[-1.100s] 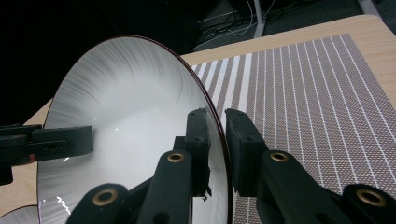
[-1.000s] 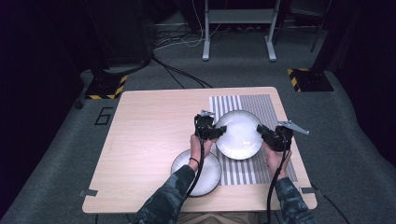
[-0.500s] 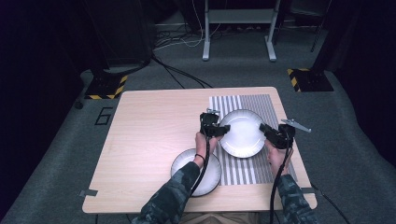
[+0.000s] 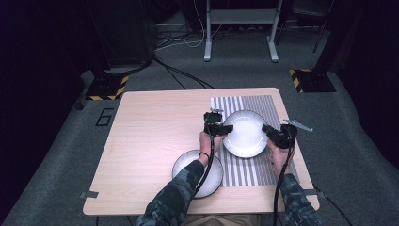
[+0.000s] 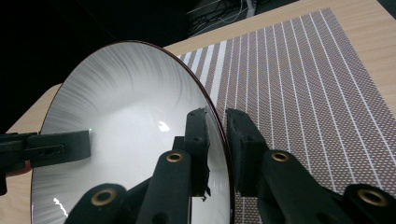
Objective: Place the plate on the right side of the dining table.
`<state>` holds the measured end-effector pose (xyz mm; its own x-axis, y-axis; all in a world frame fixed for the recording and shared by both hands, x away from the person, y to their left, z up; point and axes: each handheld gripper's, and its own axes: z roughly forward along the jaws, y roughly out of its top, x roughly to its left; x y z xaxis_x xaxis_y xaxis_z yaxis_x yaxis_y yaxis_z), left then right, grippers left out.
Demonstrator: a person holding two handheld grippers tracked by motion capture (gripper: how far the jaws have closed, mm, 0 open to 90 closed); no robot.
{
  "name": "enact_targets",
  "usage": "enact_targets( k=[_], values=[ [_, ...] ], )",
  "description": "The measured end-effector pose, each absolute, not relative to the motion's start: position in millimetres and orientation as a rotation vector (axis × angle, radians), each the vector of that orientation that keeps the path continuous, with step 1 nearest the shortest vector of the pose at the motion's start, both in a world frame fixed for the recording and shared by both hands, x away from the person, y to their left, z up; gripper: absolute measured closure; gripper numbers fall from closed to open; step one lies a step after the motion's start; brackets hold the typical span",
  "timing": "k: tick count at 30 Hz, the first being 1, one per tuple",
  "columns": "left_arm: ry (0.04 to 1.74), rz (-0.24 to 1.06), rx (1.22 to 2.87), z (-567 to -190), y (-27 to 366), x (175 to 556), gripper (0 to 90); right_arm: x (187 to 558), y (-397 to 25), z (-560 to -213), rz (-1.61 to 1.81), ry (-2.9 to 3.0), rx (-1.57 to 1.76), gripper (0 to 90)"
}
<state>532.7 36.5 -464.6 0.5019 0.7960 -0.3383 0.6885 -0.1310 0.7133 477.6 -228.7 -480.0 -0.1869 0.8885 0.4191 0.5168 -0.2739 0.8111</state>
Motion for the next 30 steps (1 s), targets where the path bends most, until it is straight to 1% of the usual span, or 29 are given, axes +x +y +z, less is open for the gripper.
enact_targets(
  k=[7,24,30],
  values=[
    [1.256,0.147,1.868,-466,31,539,64.6,486,-233,-482,1.441,1.624,1.740,78.9],
    [1.343,0.171,1.786,-484,22,548,63.9,498,-238,-499,1.474,1.563,1.822,78.7],
    [1.373,0.152,1.773,-489,18,552,64.1,500,-241,-504,1.476,1.543,1.842,78.9]
  ],
)
